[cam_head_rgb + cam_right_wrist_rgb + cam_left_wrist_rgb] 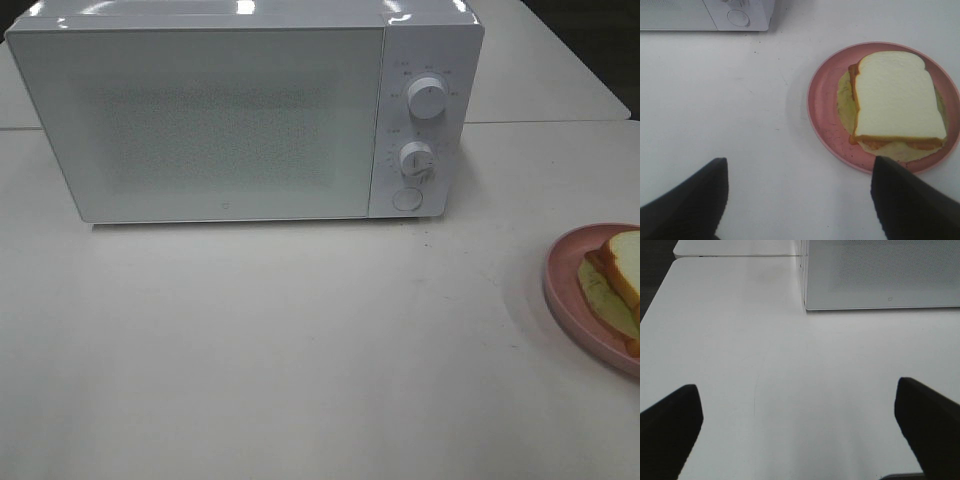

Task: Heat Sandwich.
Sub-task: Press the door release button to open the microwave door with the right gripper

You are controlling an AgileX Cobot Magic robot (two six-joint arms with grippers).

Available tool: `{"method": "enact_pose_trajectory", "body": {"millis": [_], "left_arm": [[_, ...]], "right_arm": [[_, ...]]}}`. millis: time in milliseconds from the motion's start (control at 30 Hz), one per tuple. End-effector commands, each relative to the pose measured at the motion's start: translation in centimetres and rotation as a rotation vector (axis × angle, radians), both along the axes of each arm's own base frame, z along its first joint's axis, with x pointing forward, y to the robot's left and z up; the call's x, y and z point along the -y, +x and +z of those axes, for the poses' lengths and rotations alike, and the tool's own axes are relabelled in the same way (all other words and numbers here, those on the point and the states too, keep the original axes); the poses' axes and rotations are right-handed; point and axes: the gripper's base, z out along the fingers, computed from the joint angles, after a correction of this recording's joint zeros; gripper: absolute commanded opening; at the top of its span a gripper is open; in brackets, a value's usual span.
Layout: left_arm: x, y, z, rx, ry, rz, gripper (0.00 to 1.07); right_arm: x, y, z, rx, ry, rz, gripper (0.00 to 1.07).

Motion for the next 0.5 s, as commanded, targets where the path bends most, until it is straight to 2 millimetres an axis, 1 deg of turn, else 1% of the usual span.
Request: {"method": "enact_pose_trajectory", "body": {"millis": [33,67,133,200,233,300,333,367,467,500], "left_arm": [[0.1,-0.4,-0.1,0.029,-0.007,0.005,1.01],[0.1,-0.4,-0.1,0.029,-0.007,0.005,1.01],[0.1,-0.4,-0.1,0.029,-0.007,0.005,1.01],[0.1,-0.4,-0.1,0.029,-0.007,0.005,1.01],[0.1,-0.4,-0.1,0.029,-0.007,0.005,1.01],[0.1,-0.4,-0.1,0.029,-0.007,0.005,1.01],[0.1,-0.4,-0.1,0.029,-0.007,0.005,1.01],[0.1,-0.4,-0.1,0.029,-0.007,0.005,1.01],[0.1,-0.4,-0.1,0.029,-0.007,0.005,1.01],[0.1,-0.4,-0.1,0.029,-0.007,0.005,1.01]], "right_arm": [[0.0,1.0,0.2,0.015,0.006,-0.01,0.76],[-0.1,1.8,0.1,0.013,0.017,-0.012,0.76],[-0.1,2.5,0.0,0.013,0.021,-0.015,0.76],[-0.2,2.9,-0.1,0.012,0.021,-0.016,0.76],[-0.2,3.6,-0.2,0.012,0.021,-0.02,0.76],[-0.2,4.3,-0.4,0.015,0.022,-0.023,0.76],[-0.2,4.3,-0.4,0.015,0.022,-0.023,0.76],[-0.2,5.1,-0.6,0.013,0.021,-0.026,0.76],[-0.2,6.1,-0.9,0.015,0.024,-0.031,0.76],[-0.2,6.1,-0.9,0.015,0.024,-0.031,0.76]]}}
